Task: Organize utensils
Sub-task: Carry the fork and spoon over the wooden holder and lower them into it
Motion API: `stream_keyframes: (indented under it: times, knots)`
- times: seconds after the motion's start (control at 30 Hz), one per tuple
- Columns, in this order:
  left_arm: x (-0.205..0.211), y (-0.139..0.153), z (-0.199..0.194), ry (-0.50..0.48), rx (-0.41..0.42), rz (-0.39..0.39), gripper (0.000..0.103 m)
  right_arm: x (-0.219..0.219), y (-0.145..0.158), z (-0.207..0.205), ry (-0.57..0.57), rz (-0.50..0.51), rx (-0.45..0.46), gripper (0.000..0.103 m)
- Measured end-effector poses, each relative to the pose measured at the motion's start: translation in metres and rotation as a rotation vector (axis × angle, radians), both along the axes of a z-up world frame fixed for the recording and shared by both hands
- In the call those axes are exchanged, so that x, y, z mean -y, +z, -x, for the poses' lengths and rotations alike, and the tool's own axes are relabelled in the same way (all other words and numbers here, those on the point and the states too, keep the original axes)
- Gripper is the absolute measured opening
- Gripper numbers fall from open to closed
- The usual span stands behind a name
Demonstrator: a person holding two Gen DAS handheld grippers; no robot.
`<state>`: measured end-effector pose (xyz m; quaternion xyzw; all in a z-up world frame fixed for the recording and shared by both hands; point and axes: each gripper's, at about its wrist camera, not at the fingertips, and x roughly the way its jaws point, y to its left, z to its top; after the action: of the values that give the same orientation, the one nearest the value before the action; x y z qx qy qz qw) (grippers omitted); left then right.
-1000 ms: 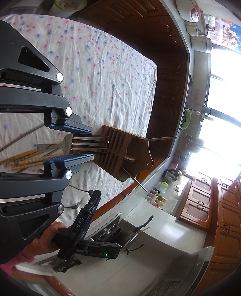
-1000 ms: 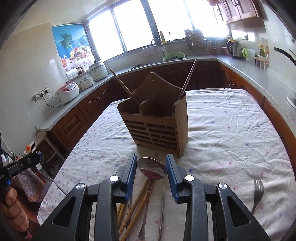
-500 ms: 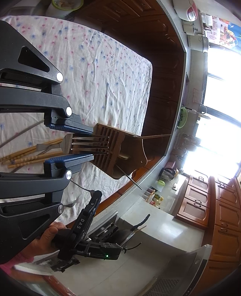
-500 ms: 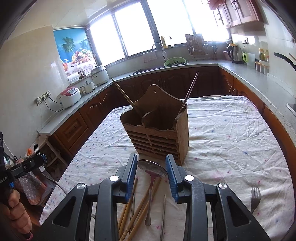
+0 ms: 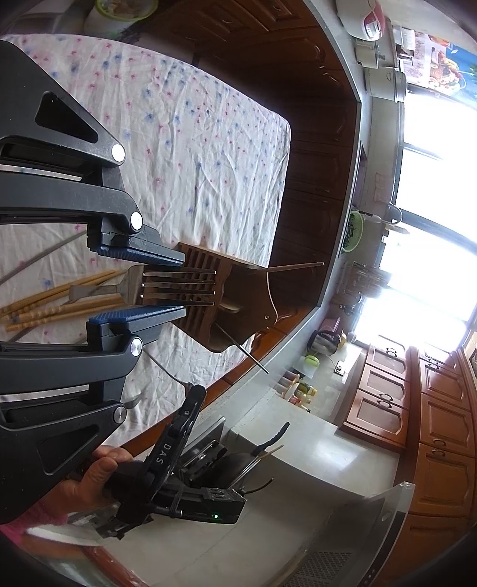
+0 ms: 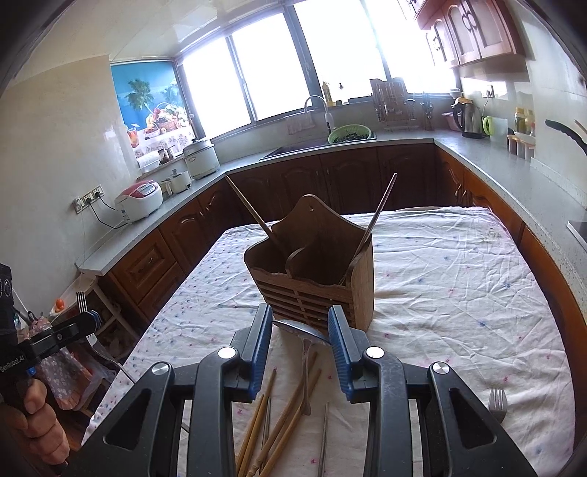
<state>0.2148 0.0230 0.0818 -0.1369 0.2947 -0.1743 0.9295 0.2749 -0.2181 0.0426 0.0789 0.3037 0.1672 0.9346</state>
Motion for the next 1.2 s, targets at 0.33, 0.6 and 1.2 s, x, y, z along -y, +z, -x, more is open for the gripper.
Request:
stream_keyframes:
  times: [0.33,0.6,1.2]
  knots:
    - [0.003,0.026,-0.018,-0.001,0.065,-0.005,0.02,0.008,0.028,-0.005,-0.013,-0.004,0.053,0.032]
    - [0.011,0.055,-0.054,0.012,0.139,-0.015,0.02,0.009,0.062,-0.022,-0.018,0.011,0.117,0.032]
    - [0.036,0.037,-0.184,0.119,0.144,0.014,0.02,0.017,0.071,-0.096,-0.06,0.03,0.151,0.032]
